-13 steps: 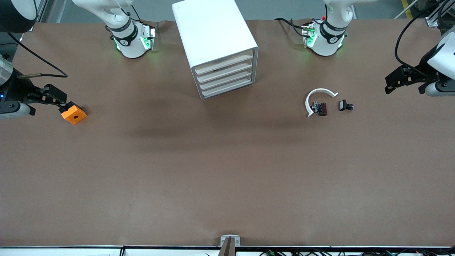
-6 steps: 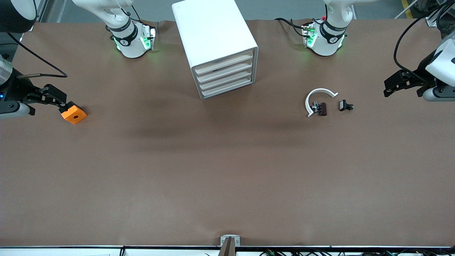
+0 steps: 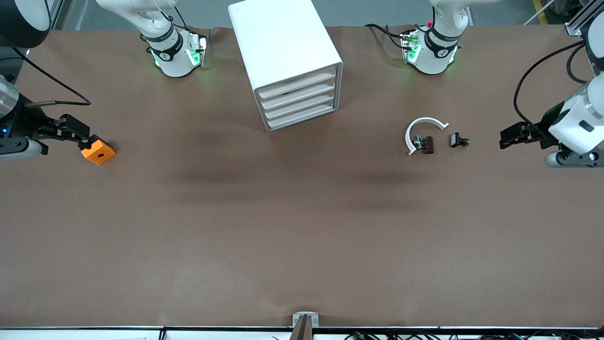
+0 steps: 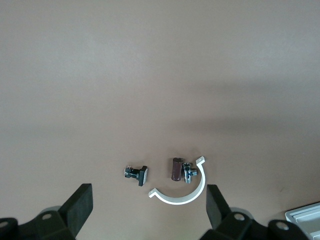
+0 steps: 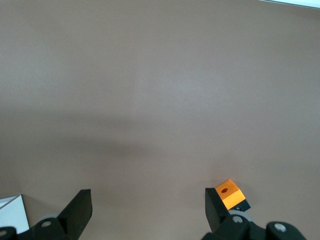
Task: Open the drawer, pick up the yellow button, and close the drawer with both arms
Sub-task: 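Move the left gripper from rest toward the white cabinet, then bring the open left gripper to the top drawer's handle, then close the left gripper on the top drawer handle, then pull the top drawer open with the left gripper, then release the handle with the left gripper while the right gripper reaches the drawer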
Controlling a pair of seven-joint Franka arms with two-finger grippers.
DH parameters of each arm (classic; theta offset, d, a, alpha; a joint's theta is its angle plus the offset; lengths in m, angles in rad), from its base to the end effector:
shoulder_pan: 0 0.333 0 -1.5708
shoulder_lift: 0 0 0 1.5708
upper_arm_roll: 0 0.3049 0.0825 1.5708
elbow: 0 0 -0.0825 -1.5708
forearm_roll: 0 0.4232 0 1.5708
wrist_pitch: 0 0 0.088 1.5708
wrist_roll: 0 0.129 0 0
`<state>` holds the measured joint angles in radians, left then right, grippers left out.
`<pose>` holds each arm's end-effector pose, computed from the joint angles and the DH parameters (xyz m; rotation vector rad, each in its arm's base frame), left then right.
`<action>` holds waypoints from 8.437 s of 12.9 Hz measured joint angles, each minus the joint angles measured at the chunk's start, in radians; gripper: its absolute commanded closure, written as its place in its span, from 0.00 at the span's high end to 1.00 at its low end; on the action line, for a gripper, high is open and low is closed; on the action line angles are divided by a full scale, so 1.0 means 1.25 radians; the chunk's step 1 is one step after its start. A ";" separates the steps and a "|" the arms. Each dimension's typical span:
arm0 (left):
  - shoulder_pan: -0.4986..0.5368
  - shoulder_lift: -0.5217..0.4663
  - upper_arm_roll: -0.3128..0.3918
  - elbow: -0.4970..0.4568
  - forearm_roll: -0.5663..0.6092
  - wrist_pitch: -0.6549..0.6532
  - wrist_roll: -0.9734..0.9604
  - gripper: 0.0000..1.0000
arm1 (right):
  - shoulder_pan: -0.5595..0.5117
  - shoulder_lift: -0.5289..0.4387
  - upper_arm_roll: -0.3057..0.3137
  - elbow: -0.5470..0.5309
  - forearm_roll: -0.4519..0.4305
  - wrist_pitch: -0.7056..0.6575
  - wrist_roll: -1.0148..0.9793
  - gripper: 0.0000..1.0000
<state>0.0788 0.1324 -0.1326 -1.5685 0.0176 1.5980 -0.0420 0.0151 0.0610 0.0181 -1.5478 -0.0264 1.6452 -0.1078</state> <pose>0.6258 -0.0276 0.5146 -3.1325 0.0202 0.1593 0.6194 0.0171 0.5730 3.1066 0.2216 0.0552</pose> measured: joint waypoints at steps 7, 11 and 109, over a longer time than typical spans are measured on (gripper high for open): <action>-0.016 0.130 -0.008 0.003 -0.097 0.025 -0.249 1.00 | 0.000 0.001 0.000 0.005 0.000 0.001 0.000 1.00; -0.040 0.192 -0.009 0.008 -0.178 0.027 -0.490 1.00 | 0.000 0.001 -0.001 0.006 0.000 0.001 0.000 1.00; -0.160 0.470 0.202 0.299 -0.793 -0.163 -1.639 1.00 | 0.254 0.023 0.012 0.017 0.054 -0.148 0.526 1.00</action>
<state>-0.1216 0.7204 0.1200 -1.1945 -0.9730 1.3946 -2.0907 0.3330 0.0892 0.0332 -1.5264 0.0407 1.4600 0.5491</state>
